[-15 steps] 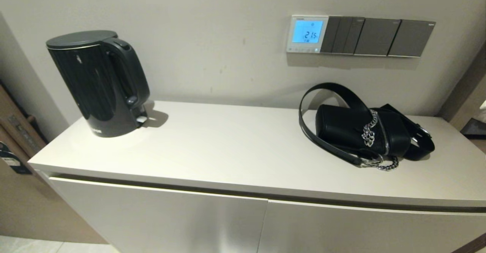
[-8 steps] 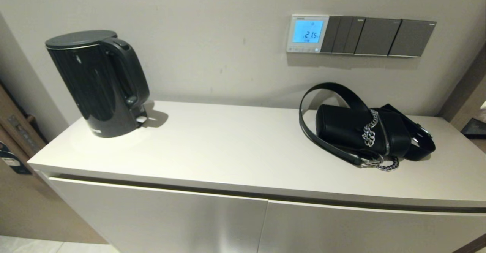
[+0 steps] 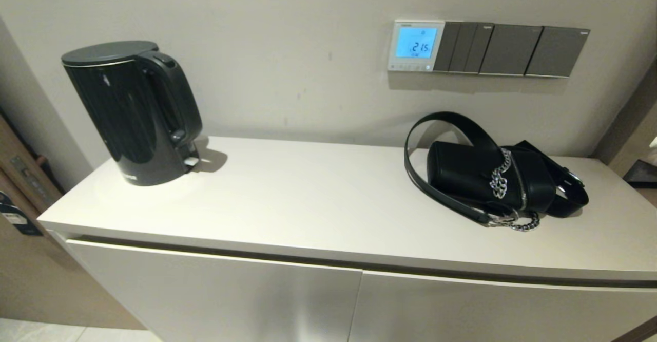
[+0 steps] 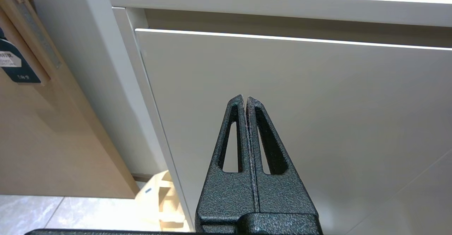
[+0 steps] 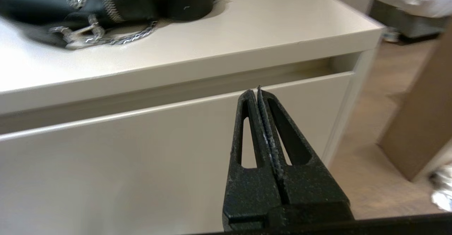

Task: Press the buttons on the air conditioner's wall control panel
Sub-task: Turn off the central air conditioner

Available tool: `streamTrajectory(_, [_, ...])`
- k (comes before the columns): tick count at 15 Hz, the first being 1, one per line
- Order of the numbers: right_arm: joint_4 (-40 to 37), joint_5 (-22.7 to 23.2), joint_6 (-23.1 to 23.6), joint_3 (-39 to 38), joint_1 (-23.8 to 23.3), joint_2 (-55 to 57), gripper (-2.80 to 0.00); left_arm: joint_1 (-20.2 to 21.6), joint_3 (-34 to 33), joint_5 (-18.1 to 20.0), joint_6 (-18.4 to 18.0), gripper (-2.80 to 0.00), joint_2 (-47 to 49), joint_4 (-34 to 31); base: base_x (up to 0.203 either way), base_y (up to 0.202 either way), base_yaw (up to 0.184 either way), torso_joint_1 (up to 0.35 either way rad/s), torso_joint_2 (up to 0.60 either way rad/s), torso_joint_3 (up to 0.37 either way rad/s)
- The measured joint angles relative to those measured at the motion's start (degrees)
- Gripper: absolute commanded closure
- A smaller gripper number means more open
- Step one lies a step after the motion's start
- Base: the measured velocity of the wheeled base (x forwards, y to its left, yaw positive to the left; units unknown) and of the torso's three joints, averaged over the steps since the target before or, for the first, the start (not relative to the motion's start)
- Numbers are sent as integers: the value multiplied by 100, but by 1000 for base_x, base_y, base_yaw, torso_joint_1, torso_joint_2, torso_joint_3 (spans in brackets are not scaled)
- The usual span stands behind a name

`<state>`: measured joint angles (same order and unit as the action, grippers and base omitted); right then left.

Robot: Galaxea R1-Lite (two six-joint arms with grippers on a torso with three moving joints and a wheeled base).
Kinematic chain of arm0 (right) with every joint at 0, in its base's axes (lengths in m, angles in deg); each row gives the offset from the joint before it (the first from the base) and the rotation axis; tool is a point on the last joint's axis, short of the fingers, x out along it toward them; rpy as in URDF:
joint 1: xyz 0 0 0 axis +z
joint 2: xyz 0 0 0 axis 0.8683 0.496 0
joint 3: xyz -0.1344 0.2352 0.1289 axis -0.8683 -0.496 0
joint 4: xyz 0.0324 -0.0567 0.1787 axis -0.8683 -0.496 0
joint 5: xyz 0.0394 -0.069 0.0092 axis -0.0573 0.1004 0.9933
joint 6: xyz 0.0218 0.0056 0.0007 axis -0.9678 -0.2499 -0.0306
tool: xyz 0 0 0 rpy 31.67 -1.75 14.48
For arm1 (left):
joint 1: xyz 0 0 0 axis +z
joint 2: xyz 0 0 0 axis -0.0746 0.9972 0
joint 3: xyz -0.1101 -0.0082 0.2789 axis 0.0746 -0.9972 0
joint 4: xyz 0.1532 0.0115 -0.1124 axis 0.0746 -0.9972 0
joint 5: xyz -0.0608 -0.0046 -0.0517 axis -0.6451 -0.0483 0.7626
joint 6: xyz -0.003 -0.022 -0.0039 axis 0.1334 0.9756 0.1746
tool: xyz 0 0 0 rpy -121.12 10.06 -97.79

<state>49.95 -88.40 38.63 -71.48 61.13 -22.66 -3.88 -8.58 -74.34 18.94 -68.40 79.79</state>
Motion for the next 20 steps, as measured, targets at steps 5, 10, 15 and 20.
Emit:
streamTrajectory(5, [-171, 741, -110, -52, -1, -262, 0, 0, 0, 0, 0, 0, 0, 0, 0, 0, 0, 0, 0, 0])
streamTrajectory(10, [-362, 1135, -220, -52, -5, -286, 0, -5, 0, -2, 2, 0, 0, 0, 0, 0, 0, 0, 0, 0])
streamTrajectory(15, [-403, 1212, -67, -52, 1, -286, 0, -2, 0, 0, 2, 0, 0, 0, 0, 0, 0, 0, 0, 0])
streamTrajectory(20, [-985, 1425, -108, -47, 15, -288, 0, 0, 0, 0, 0, 0, 0, 0, 0, 0, 0, 0, 0, 0])
